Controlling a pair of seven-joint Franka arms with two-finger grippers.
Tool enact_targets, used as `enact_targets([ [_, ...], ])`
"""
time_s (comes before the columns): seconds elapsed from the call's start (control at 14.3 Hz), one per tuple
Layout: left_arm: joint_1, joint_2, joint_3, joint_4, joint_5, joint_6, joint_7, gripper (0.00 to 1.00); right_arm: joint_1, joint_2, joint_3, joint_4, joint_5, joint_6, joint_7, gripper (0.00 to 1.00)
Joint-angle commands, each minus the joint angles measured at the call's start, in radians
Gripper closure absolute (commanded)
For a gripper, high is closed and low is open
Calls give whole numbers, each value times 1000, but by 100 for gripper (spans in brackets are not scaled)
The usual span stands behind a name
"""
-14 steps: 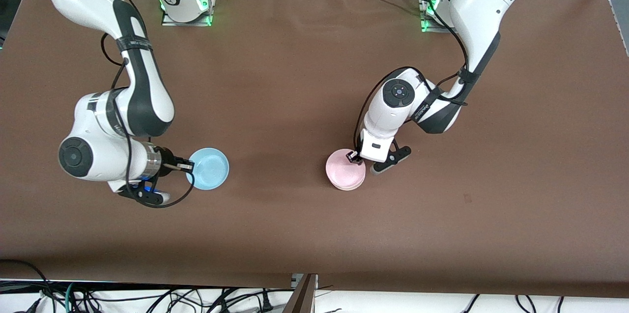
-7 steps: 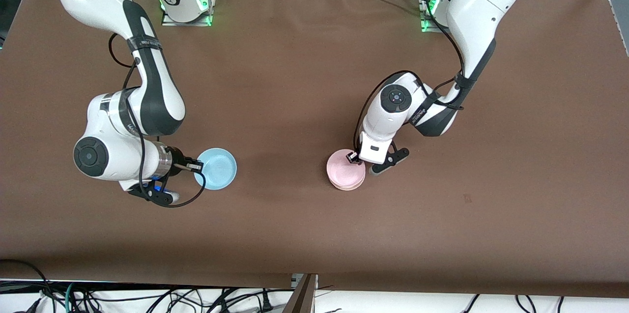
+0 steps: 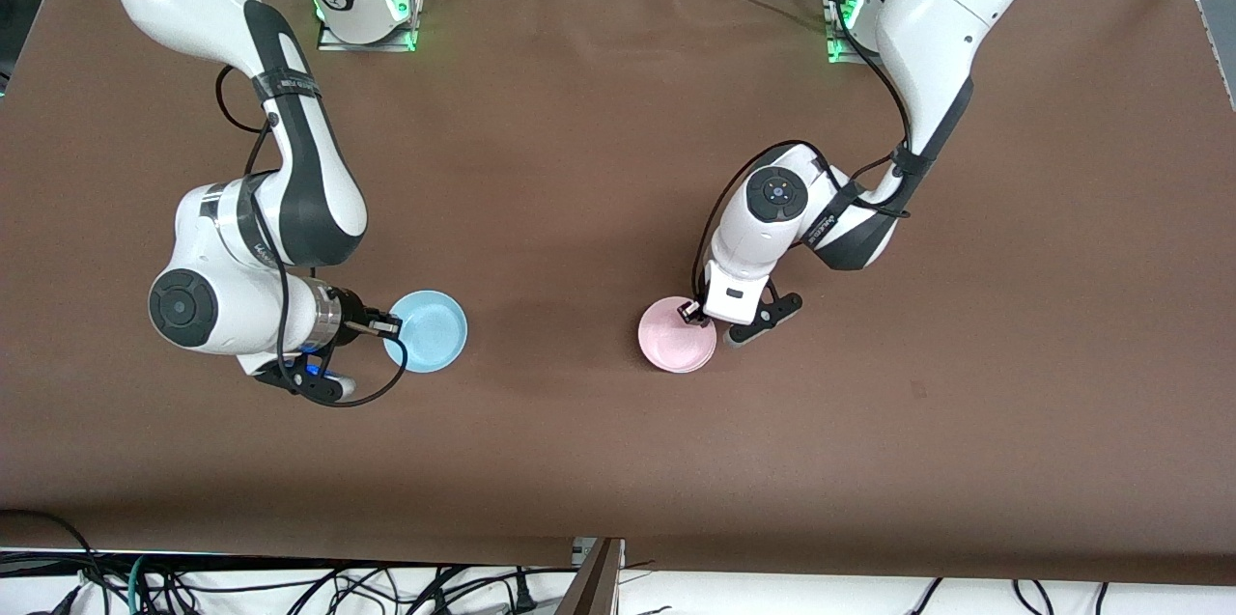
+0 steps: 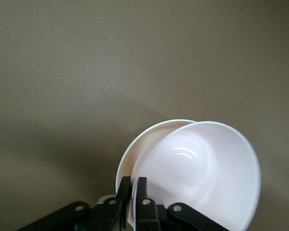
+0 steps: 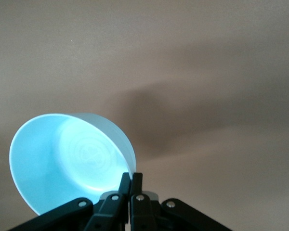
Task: Stack pink and blue bowls on white bowl
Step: 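Lower the pink bowl into the white bowl while the right gripper lifts the blue bowl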
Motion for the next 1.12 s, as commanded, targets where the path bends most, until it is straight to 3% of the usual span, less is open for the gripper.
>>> enact_targets([
  [0.0,-17,9,13,33,34,-1,-26,58,9,19,-3,34,12,-4,32,100],
  [0.35,-15,5,13,39,33,-1,-25,55,21,19,-3,34,13,-2,35,100],
  [1.05,-28,41,15,68,33,-3,-39,63,97,32,11,36,21,71,271,100],
])
